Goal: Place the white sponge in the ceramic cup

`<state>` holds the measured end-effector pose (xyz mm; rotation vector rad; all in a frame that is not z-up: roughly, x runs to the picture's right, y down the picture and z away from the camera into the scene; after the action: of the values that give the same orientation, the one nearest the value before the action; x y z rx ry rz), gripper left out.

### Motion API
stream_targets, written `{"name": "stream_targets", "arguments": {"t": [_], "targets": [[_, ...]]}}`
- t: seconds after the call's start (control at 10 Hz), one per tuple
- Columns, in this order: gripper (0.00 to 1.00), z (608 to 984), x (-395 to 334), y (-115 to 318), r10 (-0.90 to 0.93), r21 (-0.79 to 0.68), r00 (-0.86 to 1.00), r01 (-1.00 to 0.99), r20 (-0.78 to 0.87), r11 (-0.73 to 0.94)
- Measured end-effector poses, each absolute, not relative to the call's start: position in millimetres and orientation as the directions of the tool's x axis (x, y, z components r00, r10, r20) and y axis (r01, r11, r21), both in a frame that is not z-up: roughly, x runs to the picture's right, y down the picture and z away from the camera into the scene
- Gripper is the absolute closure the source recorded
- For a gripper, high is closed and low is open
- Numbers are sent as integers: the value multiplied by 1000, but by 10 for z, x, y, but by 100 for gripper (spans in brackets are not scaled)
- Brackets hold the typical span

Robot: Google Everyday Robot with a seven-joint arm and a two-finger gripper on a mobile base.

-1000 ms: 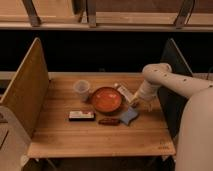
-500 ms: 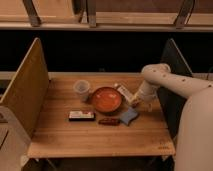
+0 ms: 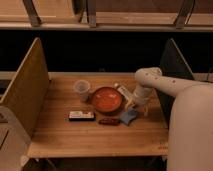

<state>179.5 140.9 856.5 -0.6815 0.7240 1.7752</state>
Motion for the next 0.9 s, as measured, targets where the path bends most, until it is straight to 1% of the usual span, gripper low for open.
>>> {"name": "stream_targets", "arguments": {"t": [0.5,0.9], "targets": [[33,8801,1450,1603,563,125,-235,-966,-792,-228],[33,8914,1411,1698,540,124,-228,-967,-810,-223]]}}
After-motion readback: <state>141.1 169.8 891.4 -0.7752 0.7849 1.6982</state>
